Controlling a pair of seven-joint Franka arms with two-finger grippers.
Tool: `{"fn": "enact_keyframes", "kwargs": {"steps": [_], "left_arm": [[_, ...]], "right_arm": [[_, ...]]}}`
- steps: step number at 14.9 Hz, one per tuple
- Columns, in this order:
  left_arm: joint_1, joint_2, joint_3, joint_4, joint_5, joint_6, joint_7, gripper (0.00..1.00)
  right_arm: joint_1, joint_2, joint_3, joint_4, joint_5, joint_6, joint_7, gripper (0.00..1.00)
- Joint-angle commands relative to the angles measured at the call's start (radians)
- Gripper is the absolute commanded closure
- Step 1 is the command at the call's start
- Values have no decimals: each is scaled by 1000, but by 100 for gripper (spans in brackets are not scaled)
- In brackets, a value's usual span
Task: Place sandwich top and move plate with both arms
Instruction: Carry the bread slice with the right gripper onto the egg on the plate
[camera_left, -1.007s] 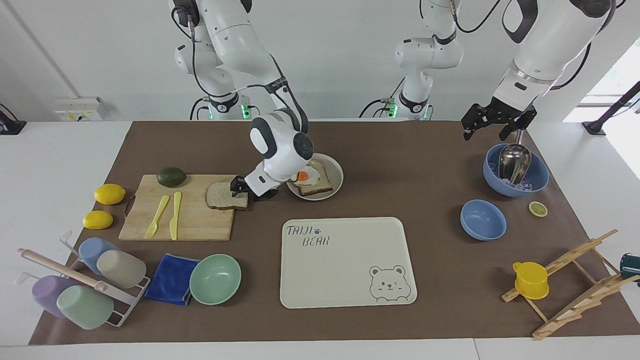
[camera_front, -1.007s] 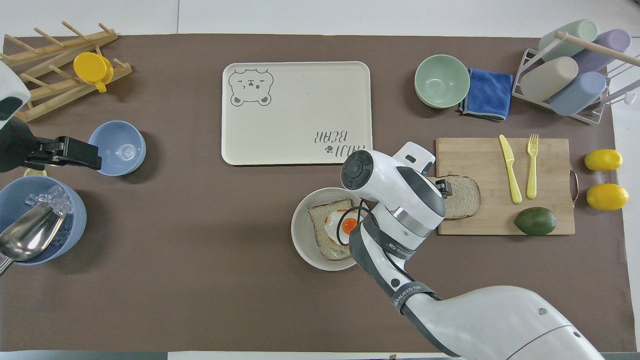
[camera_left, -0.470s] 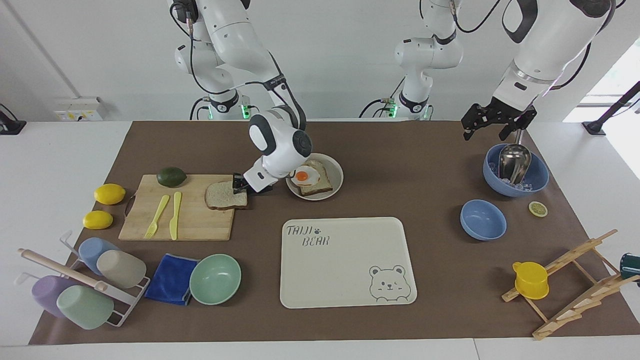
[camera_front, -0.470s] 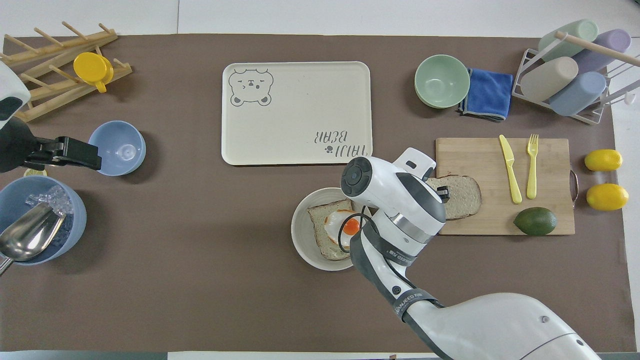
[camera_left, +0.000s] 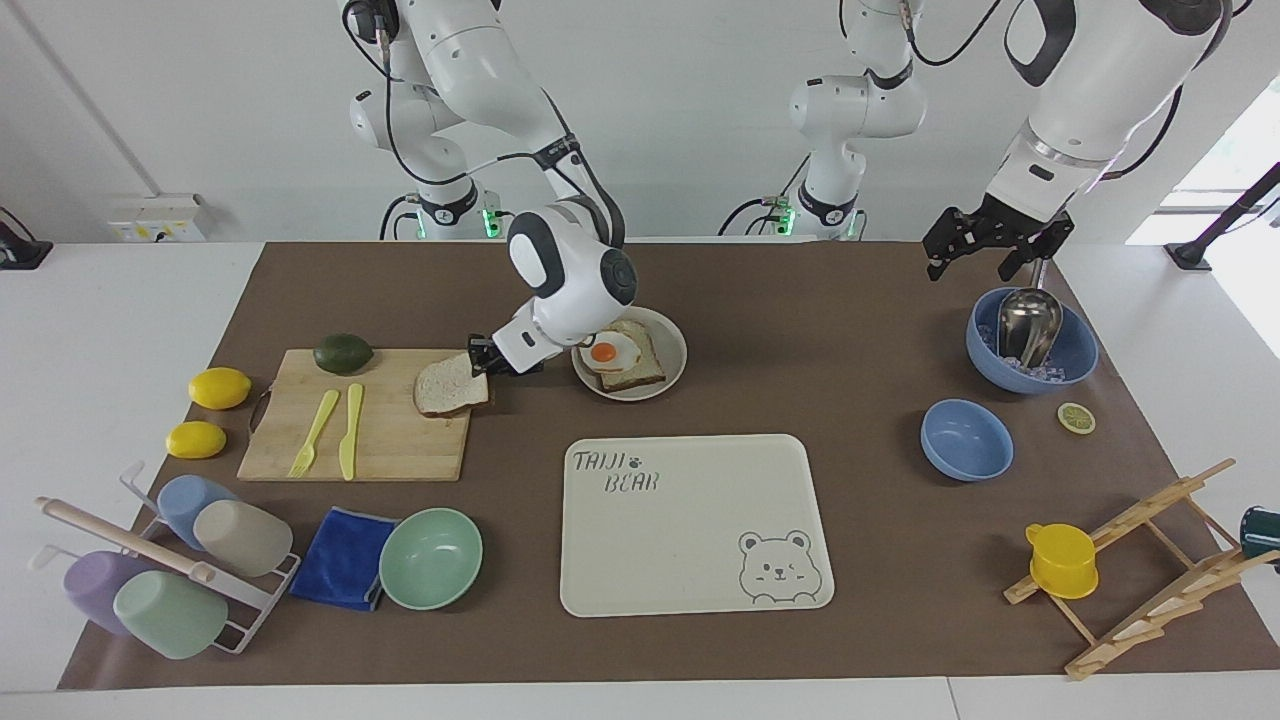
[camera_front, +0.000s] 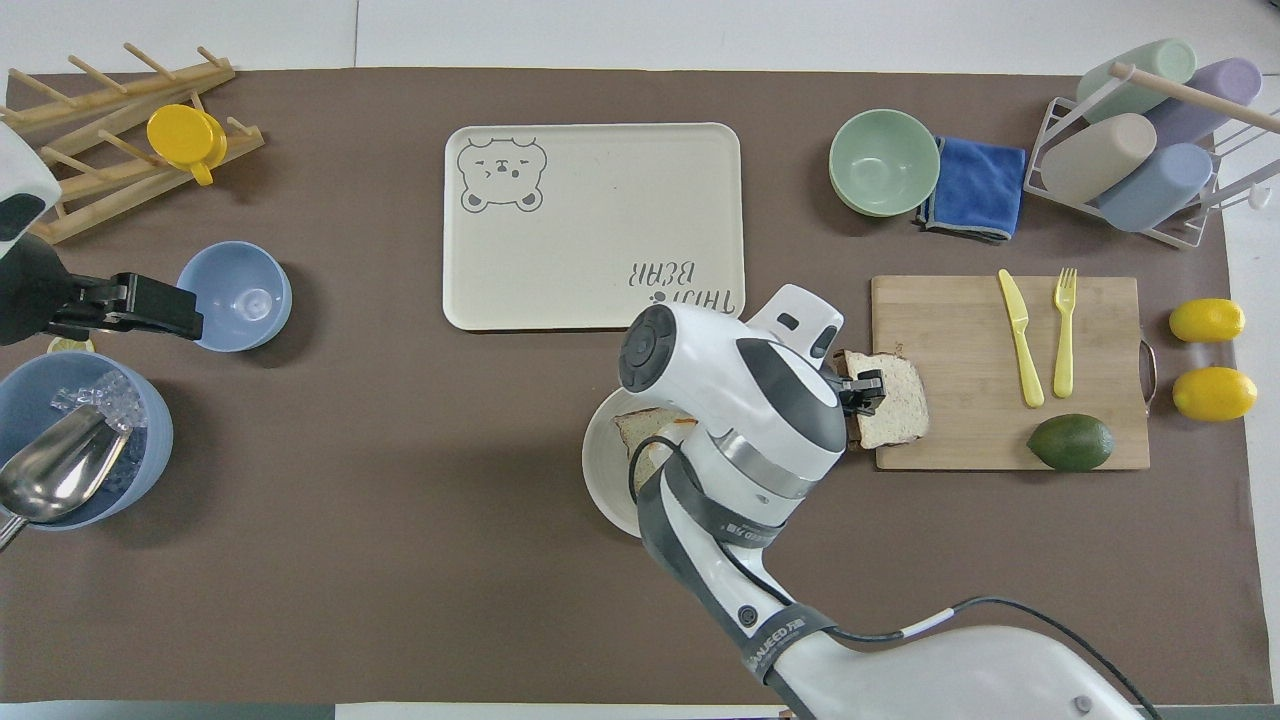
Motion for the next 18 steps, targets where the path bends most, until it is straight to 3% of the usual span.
{"fn": "enact_keyframes", "kwargs": {"steps": [1, 4, 7, 9, 18], "left_arm": [[2, -11, 4, 0, -5, -17, 5, 0], [2, -11, 4, 0, -5, -17, 4, 0], [2, -10, 2, 0, -5, -17, 5, 0], [2, -10, 2, 0, -4, -17, 5, 0], [2, -10, 2, 0, -4, -17, 5, 0]], "right_arm": [[68, -52, 14, 38, -2, -92, 23, 100], [128, -86, 31, 36, 3, -88, 82, 100], [126, -77, 40, 44, 150, 50, 129, 100], [129, -48, 42, 36, 169, 147, 132, 100], [143, -34, 57, 33, 247, 230, 170, 100]]}}
